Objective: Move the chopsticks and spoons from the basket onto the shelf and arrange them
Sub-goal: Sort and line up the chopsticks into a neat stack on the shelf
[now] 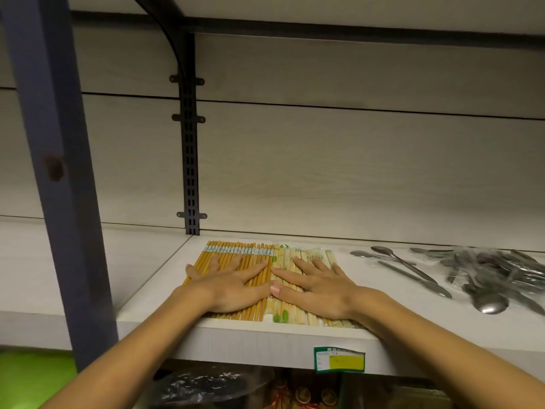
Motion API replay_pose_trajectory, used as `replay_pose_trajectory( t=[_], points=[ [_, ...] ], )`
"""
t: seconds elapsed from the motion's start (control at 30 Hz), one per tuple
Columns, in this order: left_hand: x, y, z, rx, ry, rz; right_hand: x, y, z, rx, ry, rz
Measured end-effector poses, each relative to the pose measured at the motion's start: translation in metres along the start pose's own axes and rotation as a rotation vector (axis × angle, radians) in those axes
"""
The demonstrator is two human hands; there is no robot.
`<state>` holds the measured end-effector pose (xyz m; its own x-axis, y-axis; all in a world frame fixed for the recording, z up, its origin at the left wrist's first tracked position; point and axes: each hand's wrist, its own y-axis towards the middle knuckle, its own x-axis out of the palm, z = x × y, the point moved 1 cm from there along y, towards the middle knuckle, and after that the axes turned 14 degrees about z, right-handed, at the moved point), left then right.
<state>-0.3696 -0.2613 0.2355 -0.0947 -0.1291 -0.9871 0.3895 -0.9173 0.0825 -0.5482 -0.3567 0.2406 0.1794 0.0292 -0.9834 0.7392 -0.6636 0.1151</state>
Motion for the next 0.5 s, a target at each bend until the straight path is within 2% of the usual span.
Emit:
replay_pose_trajectory(
  t=[0.5],
  points=[
    [-0.009,-0.005,-0.042,-0.045,0.010,0.007,0.009,0.023,-0.040,-0.017,0.002,-0.036]
  ],
)
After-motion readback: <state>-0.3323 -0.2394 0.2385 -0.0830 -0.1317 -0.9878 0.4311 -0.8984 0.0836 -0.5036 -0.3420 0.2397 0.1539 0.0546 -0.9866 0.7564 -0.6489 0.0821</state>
